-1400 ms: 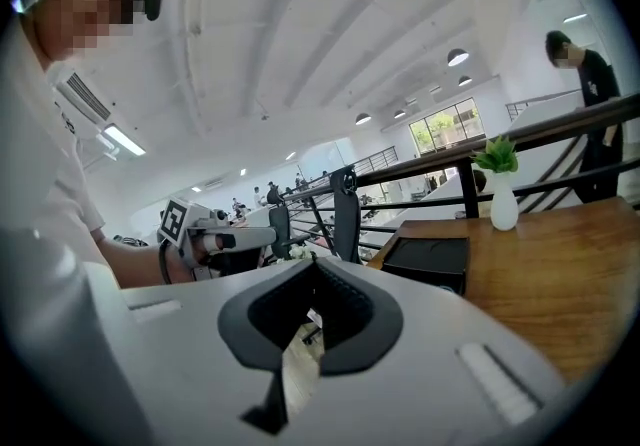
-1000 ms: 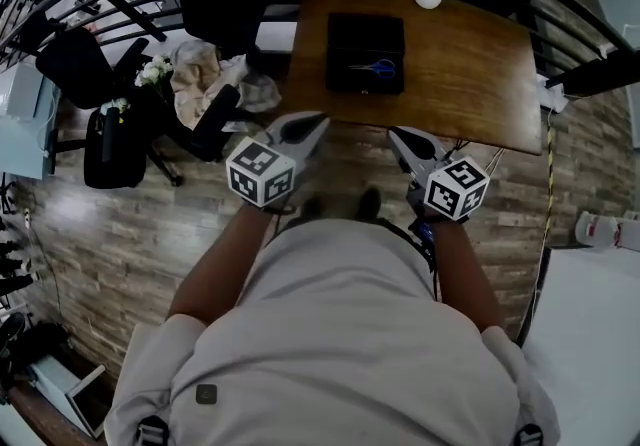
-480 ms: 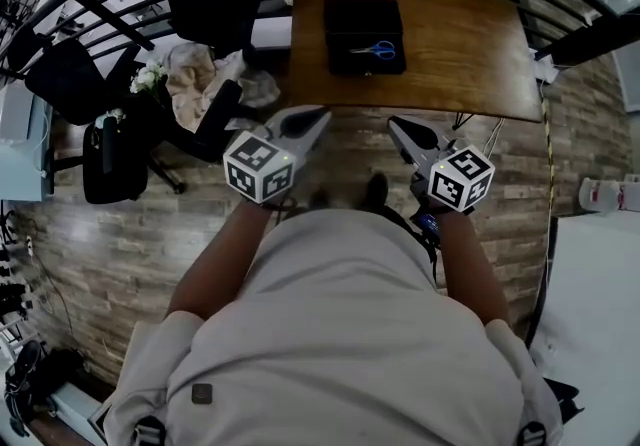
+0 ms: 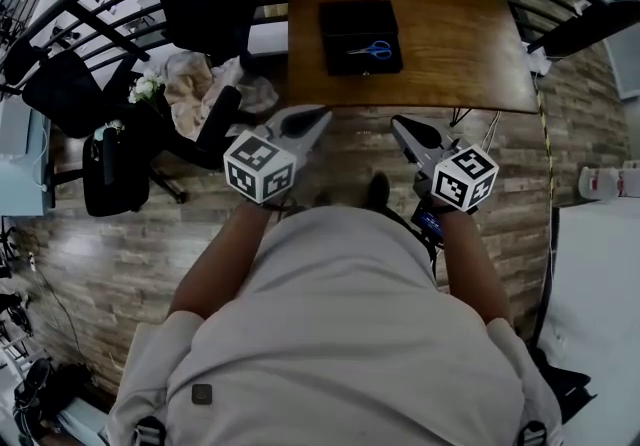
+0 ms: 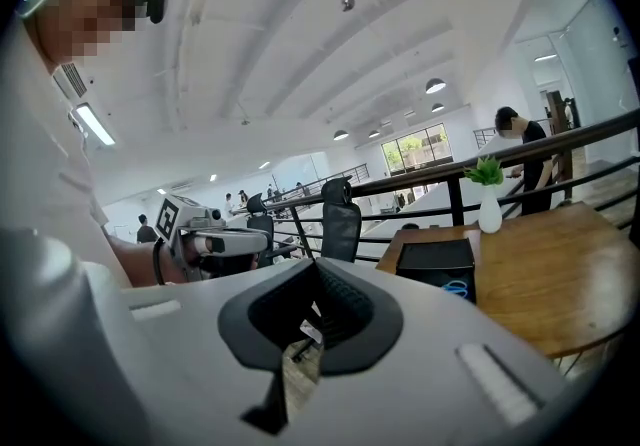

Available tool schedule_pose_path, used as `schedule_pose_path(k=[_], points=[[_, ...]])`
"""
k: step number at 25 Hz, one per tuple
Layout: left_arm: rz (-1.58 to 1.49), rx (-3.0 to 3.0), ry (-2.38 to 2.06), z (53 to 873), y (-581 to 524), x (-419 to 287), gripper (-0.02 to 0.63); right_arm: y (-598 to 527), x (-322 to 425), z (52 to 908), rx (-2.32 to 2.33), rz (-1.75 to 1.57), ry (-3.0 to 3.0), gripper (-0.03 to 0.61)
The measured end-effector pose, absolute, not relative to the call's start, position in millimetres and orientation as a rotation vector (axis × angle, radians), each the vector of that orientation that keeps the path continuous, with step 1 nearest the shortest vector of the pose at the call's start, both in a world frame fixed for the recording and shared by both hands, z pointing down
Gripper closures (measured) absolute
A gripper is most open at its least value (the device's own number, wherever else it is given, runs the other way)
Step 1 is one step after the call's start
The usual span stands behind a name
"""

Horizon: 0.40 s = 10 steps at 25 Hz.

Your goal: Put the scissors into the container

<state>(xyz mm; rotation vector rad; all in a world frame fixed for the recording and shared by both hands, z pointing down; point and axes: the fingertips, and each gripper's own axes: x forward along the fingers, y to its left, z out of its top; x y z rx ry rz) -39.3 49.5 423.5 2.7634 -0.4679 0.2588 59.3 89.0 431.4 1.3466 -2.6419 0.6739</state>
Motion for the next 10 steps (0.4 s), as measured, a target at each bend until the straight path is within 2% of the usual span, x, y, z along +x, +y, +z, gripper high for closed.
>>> schedule_pose_path(k=[10], points=[[0.260, 2.782, -0.422, 422.1, 50.1, -41.4, 0.611, 90.9, 55.3, 430.9, 1.371, 0.667, -2.628, 0.571]])
